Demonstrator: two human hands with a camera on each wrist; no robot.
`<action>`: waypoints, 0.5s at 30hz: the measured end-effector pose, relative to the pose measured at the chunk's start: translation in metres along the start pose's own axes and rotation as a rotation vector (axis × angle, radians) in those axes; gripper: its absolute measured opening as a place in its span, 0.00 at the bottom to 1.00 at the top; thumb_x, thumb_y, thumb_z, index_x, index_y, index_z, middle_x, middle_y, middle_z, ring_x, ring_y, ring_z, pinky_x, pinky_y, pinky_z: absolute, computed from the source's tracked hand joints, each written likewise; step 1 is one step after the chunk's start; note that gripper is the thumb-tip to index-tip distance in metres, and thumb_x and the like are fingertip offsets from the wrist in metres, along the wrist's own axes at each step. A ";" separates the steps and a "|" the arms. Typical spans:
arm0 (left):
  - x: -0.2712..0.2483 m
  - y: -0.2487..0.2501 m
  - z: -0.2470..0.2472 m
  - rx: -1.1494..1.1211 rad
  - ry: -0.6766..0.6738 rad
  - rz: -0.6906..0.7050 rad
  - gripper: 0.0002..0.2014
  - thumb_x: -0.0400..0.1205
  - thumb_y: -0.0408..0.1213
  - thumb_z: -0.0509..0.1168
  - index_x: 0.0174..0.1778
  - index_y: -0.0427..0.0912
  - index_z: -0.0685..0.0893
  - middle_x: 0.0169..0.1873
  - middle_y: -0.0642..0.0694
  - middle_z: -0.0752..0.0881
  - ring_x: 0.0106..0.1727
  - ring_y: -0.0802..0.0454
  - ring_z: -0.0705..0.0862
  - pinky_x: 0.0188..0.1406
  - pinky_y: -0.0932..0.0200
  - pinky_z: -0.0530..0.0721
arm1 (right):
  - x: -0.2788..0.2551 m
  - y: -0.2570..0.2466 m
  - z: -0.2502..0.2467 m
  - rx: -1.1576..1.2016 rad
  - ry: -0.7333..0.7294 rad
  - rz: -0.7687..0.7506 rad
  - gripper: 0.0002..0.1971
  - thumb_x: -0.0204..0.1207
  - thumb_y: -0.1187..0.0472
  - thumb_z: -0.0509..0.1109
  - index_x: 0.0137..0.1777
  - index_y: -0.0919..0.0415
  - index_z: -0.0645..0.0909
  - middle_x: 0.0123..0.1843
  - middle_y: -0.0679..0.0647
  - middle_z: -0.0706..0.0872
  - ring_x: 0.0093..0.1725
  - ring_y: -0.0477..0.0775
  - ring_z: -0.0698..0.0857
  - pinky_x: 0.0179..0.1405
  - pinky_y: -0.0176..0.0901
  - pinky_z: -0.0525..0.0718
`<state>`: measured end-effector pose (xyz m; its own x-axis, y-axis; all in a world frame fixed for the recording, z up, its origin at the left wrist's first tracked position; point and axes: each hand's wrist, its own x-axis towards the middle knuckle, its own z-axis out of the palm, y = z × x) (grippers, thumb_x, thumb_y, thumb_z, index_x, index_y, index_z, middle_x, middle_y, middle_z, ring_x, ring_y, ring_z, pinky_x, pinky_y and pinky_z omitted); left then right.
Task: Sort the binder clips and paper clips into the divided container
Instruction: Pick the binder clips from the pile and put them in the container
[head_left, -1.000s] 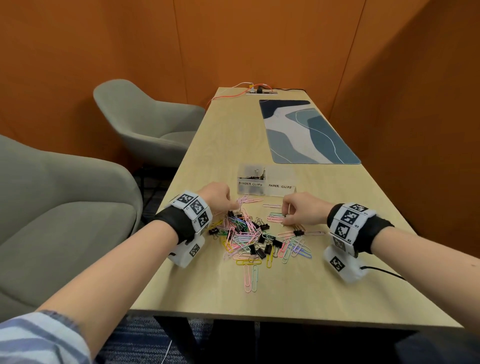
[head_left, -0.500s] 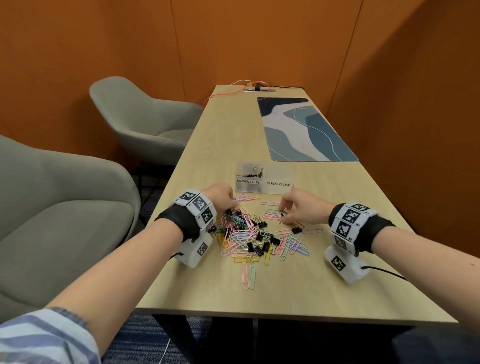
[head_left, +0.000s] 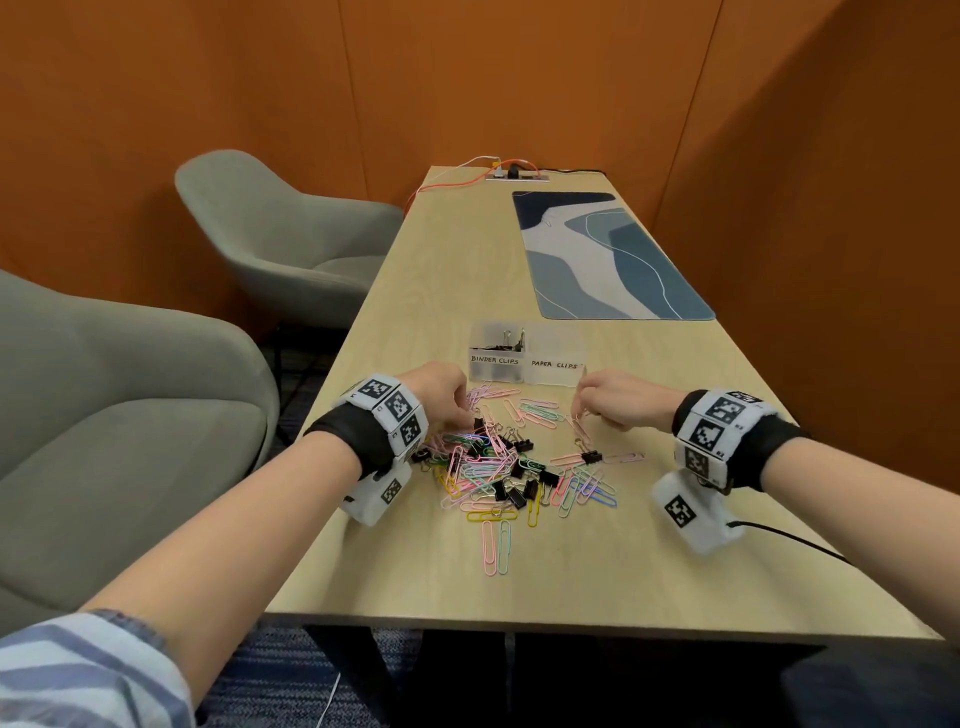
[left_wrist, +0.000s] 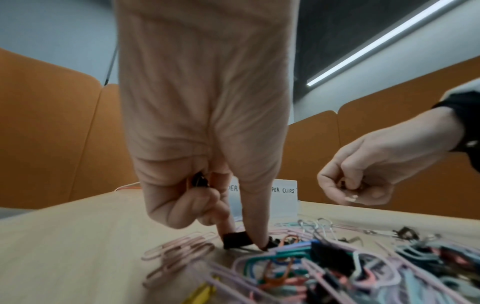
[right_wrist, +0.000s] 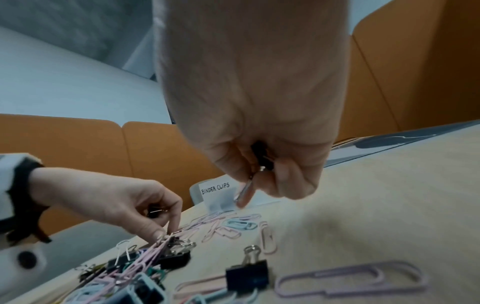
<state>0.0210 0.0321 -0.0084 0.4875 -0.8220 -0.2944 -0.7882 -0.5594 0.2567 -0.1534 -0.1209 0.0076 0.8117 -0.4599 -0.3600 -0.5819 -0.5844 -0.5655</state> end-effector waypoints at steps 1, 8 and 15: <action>0.000 0.001 -0.001 0.014 0.001 0.008 0.17 0.79 0.47 0.69 0.54 0.36 0.85 0.52 0.44 0.88 0.53 0.46 0.85 0.49 0.56 0.80 | -0.001 0.002 -0.001 0.043 -0.020 0.028 0.12 0.76 0.71 0.54 0.38 0.64 0.78 0.32 0.54 0.73 0.25 0.50 0.67 0.20 0.35 0.62; 0.002 0.006 -0.021 -0.021 0.048 0.027 0.20 0.80 0.50 0.67 0.53 0.33 0.85 0.43 0.45 0.83 0.45 0.49 0.80 0.43 0.58 0.75 | -0.015 0.001 -0.002 -0.090 -0.104 0.098 0.17 0.74 0.70 0.53 0.28 0.62 0.78 0.25 0.56 0.69 0.24 0.54 0.65 0.19 0.36 0.60; 0.015 0.020 -0.037 -0.199 0.148 0.011 0.11 0.80 0.44 0.67 0.44 0.38 0.84 0.39 0.43 0.84 0.39 0.49 0.79 0.38 0.59 0.78 | -0.017 0.006 0.004 -0.406 -0.086 0.083 0.26 0.79 0.43 0.59 0.40 0.68 0.82 0.39 0.60 0.85 0.39 0.57 0.79 0.37 0.43 0.75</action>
<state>0.0262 0.0047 0.0260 0.5410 -0.8264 -0.1560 -0.7112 -0.5486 0.4396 -0.1700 -0.1135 0.0073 0.7522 -0.4691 -0.4628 -0.6040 -0.7716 -0.1996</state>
